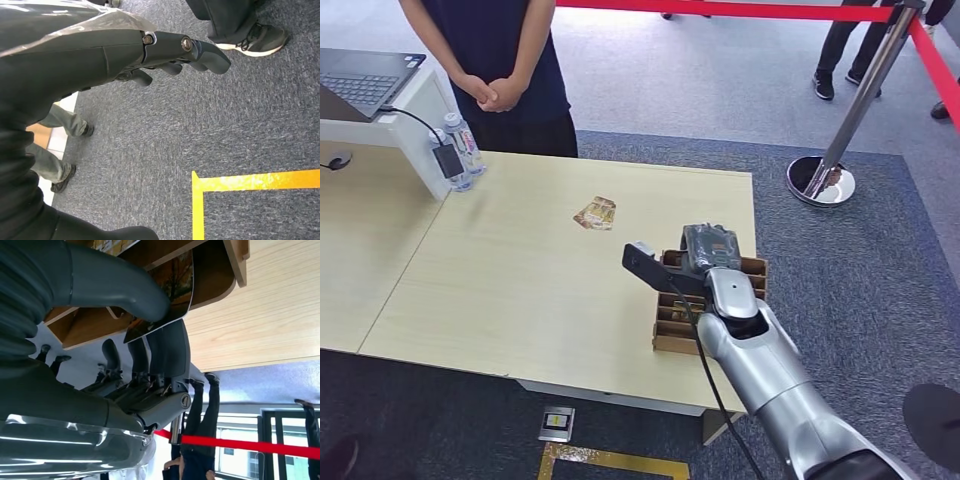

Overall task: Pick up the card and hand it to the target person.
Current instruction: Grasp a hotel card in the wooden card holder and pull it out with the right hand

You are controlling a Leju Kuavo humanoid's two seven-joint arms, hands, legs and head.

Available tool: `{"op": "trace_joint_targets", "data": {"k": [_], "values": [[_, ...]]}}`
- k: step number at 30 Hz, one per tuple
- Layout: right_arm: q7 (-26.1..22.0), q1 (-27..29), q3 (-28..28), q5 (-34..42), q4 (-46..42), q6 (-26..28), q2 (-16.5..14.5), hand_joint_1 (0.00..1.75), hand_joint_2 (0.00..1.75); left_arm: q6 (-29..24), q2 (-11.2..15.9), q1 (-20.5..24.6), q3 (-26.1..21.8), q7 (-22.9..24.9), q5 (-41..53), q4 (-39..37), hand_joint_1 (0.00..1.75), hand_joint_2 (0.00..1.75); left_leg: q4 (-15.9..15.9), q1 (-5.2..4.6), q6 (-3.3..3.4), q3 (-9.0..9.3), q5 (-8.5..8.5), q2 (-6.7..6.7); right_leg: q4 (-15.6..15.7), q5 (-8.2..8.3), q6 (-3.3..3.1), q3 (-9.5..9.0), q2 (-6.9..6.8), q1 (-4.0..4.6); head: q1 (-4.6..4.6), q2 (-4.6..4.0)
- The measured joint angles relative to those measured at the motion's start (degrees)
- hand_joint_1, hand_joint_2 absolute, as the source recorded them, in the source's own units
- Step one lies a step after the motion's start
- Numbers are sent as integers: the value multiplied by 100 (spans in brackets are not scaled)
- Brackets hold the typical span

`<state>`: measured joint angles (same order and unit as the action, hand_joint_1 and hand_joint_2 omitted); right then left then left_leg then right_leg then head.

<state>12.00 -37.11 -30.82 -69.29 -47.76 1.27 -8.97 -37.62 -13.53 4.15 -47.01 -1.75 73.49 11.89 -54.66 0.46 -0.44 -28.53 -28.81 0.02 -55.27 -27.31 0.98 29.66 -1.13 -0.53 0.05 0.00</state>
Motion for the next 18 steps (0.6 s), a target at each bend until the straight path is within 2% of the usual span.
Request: {"op": "trace_joint_targets", "data": {"k": [18], "values": [[-25, -9, 0, 31, -64, -1, 1, 144, 175, 0, 0, 0, -1, -59, 6, 0, 0, 175, 0, 0, 0, 1, 0, 0, 0, 0, 0, 0, 0, 0, 0, 0]]}}
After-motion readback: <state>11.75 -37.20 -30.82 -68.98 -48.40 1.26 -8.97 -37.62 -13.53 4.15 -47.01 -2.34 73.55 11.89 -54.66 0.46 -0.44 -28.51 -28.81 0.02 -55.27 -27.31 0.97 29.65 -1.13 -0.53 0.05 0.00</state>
